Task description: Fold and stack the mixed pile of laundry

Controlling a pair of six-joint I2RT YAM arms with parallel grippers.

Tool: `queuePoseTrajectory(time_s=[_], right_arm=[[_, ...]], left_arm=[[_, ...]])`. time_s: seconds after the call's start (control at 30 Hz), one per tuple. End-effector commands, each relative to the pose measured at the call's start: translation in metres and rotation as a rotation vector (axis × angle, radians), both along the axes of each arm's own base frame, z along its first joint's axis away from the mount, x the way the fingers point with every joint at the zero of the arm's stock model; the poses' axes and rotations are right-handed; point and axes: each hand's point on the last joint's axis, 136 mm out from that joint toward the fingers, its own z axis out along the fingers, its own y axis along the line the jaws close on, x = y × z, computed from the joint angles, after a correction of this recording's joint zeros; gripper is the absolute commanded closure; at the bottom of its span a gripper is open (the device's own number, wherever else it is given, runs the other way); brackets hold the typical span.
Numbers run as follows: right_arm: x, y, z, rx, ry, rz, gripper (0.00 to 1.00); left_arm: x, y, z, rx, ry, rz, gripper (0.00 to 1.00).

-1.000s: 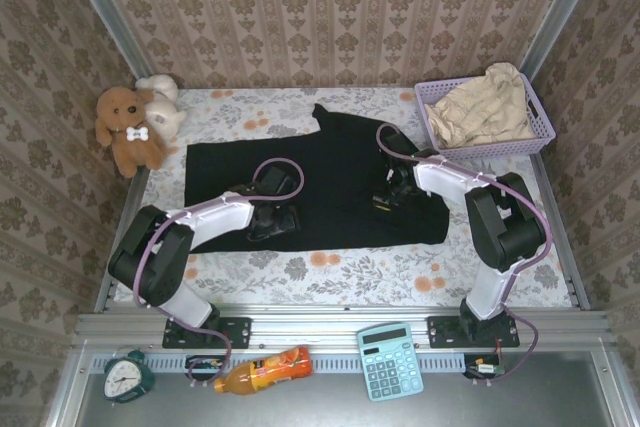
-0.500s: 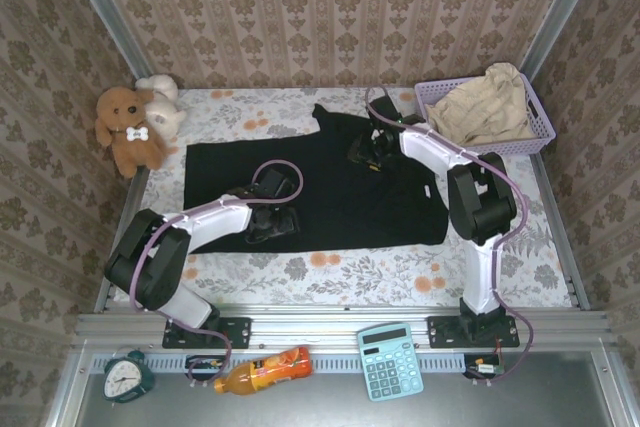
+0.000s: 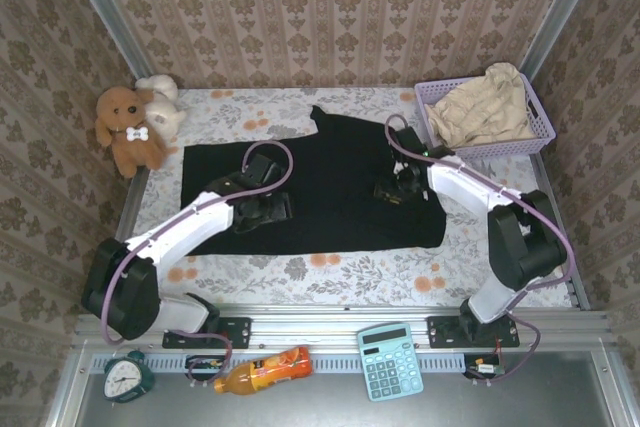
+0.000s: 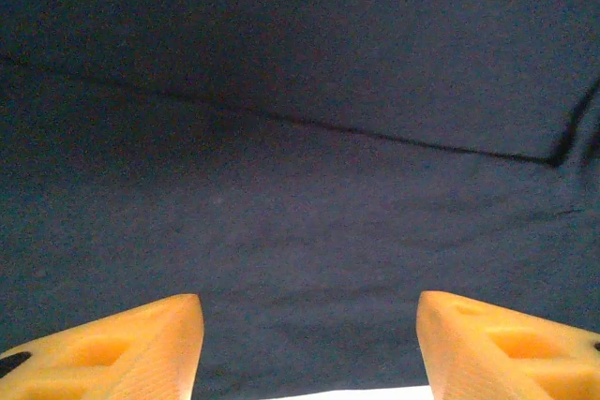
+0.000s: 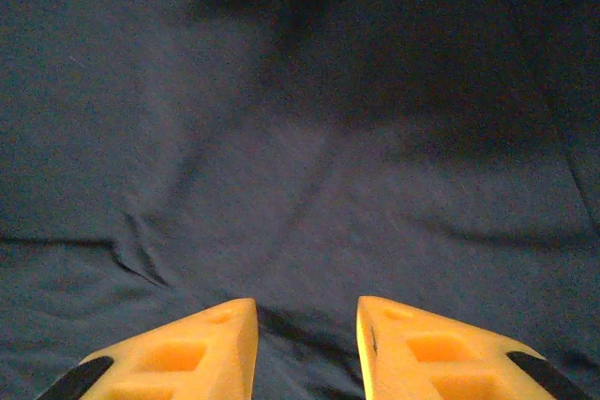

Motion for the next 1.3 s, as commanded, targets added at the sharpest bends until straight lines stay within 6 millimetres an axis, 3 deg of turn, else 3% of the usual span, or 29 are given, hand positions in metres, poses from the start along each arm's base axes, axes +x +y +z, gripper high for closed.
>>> queuePoseTrajectory(time_s=[0.0,0.23,0.33,0.43,0.6,0.8,0.93,1.1,1.27], right_arm=[[-0.031,-0.022,-0.023,-0.063,0.081,-0.085,0.65],[-0.056,-0.059,-0.058,-0.1,0.185,-0.219,0.66],[-0.057,-0.061,-0.061,-0.091,0.187,-0.209,0.65],[-0.052,-0.056,-0.059,-0.064,0.173,-0.19,0.64],[-0.048,-0.055,-0.054,-0.051,0.163,-0.162,0.64],[-0.05,-0.056,-0.056,-0.031,0.178,-0.154,0.64],[-0.052,-0.057,-0.058,-0.024,0.184,-0.149,0.64],[-0.053,-0.06,-0.06,-0.019,0.192,-0.153,0.64],[-0.054,-0.061,-0.061,-0.021,0.195,-0.152,0.64]], left_arm=[[0.025,-0.041,0.006,-0.11,-0.043,-0.104,0.37],[0.082,-0.146,0.02,-0.298,-0.124,-0.297,0.34],[0.097,-0.18,0.011,-0.316,-0.112,-0.343,0.32],[0.108,-0.201,-0.011,-0.289,-0.081,-0.344,0.33],[0.123,-0.214,-0.044,-0.236,-0.043,-0.313,0.35],[0.122,-0.233,-0.06,-0.222,-0.018,-0.34,0.39],[0.121,-0.236,-0.06,-0.229,-0.018,-0.34,0.65],[0.124,-0.227,-0.038,-0.198,-0.063,-0.335,0.96],[0.127,-0.195,-0.019,-0.111,-0.101,-0.277,1.0]])
